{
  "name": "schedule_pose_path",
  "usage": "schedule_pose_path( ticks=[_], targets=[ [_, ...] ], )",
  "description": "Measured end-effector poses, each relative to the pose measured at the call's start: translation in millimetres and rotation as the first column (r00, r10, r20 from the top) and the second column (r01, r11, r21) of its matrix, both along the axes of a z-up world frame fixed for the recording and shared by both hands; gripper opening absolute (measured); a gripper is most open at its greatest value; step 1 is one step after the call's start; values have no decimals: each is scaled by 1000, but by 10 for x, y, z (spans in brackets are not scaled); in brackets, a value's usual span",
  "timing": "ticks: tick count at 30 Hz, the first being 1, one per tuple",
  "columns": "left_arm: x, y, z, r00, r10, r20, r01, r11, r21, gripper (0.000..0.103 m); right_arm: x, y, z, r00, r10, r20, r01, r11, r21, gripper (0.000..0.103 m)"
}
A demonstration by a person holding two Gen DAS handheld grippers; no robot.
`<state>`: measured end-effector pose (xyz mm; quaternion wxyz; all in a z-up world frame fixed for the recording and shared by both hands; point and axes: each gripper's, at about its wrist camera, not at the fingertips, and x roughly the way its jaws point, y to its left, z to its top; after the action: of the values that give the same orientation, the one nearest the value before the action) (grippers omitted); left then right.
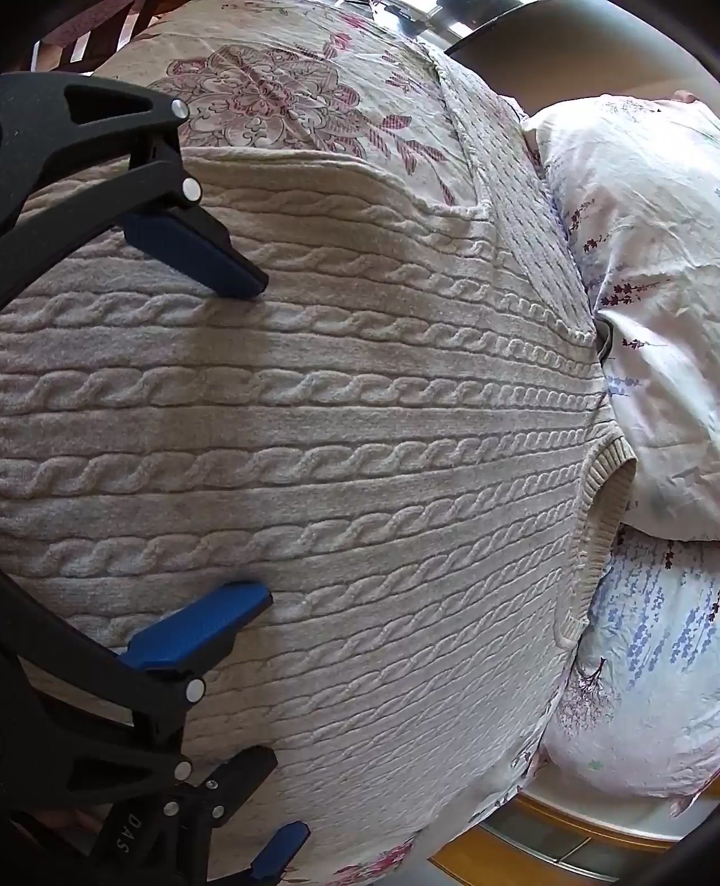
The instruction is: Fold small clothes
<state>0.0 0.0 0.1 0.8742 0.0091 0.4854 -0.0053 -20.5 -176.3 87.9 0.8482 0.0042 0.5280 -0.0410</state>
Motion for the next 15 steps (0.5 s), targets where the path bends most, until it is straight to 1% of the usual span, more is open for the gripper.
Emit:
schedule_pose_path(
  ticks=[15],
  targets=[
    [-1, -15, 8, 1000, 0, 4, 0, 1000, 2, 101, -1, 0, 1, 1000, 0, 3, 0, 1000, 0, 102]
  ],
)
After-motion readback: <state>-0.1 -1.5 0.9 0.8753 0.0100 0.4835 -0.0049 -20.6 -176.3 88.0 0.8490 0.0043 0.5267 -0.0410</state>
